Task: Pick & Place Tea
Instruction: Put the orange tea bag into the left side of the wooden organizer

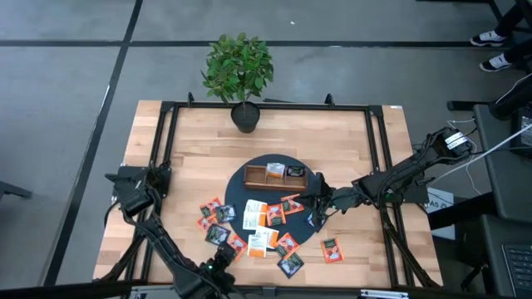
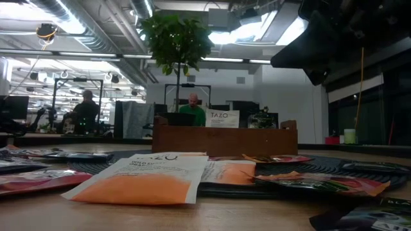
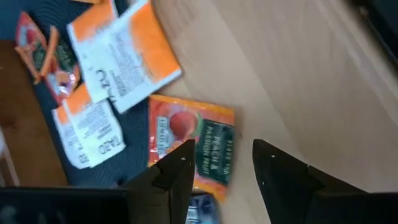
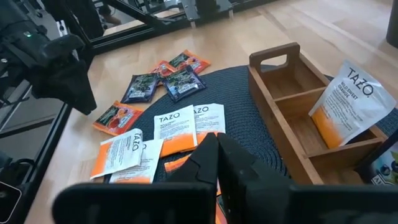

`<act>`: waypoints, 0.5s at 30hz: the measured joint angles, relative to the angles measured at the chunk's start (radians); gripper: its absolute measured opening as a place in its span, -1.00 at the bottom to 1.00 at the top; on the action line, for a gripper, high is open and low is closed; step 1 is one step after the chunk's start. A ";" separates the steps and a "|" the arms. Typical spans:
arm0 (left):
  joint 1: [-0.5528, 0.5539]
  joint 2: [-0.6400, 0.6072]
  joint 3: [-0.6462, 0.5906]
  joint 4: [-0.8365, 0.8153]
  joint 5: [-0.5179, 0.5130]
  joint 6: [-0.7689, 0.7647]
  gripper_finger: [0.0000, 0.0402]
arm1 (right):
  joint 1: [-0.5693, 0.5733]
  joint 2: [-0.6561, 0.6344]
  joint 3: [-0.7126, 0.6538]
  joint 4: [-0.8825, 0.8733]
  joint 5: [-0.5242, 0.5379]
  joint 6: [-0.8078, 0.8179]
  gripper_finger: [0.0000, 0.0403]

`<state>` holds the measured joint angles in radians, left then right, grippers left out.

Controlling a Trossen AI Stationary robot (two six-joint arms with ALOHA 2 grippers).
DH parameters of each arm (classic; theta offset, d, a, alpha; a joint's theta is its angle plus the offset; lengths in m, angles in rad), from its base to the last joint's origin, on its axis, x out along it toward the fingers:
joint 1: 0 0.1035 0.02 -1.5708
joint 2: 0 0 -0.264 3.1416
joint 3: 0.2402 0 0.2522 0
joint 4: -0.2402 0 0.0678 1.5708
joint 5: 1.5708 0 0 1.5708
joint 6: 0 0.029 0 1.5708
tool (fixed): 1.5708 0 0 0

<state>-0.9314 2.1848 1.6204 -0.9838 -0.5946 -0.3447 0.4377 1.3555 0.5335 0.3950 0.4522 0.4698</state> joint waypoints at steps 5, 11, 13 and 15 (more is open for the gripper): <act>0.004 -0.001 -0.026 0.017 -0.017 0.000 -0.22 | 0.000 0.000 0.000 0.000 0.000 0.001 -0.94; 0.012 -0.001 -0.056 0.068 -0.019 0.026 -0.22 | 0.000 0.000 0.000 0.001 0.000 0.001 -0.89; 0.011 -0.001 -0.057 0.063 -0.023 0.026 -0.22 | 0.000 0.000 0.000 0.001 0.000 0.001 -0.91; 0.014 -0.001 -0.057 0.067 -0.013 0.026 -0.22 | 0.000 0.000 0.000 0.000 0.000 0.001 -0.94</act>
<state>-0.9178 2.1838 1.5635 -0.9173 -0.6071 -0.3183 0.4377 1.3554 0.5331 0.3954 0.4522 0.4706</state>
